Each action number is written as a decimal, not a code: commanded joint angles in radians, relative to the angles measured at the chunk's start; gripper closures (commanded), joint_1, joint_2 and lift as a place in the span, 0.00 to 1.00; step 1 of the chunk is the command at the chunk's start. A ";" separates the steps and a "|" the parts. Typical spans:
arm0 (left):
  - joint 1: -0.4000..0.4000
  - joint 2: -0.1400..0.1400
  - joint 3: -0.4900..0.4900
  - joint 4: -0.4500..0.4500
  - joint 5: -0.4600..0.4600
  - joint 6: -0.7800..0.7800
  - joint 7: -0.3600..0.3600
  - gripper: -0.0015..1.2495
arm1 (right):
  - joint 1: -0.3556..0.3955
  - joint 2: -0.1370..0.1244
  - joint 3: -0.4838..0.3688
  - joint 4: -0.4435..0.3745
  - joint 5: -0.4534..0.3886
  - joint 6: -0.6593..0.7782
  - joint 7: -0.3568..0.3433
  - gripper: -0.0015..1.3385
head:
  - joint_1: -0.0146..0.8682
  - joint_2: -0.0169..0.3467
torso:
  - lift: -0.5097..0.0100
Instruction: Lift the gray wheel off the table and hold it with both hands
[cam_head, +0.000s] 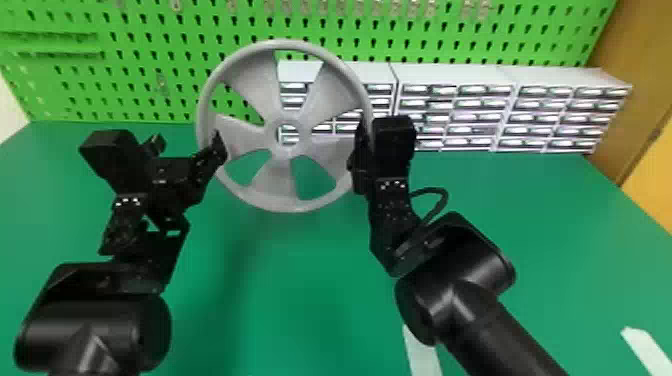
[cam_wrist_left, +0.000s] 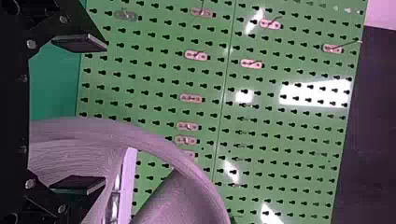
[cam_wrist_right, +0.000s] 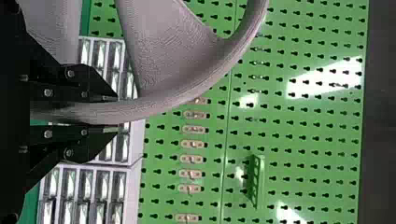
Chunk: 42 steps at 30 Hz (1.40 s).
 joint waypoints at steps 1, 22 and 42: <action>0.009 0.000 -0.006 -0.001 0.016 0.000 0.007 0.21 | -0.006 0.002 -0.003 0.012 0.015 -0.028 0.000 0.85 | 0.82 0.09 | 0.79; 0.025 0.000 -0.031 0.059 0.056 -0.044 0.038 0.24 | -0.017 0.005 0.010 0.007 0.040 -0.077 0.000 0.85 | 0.82 0.09 | 0.79; 0.003 0.000 -0.037 0.107 0.067 -0.067 0.038 0.34 | -0.018 0.005 0.020 -0.006 0.047 -0.086 0.008 0.85 | 0.82 0.09 | 0.79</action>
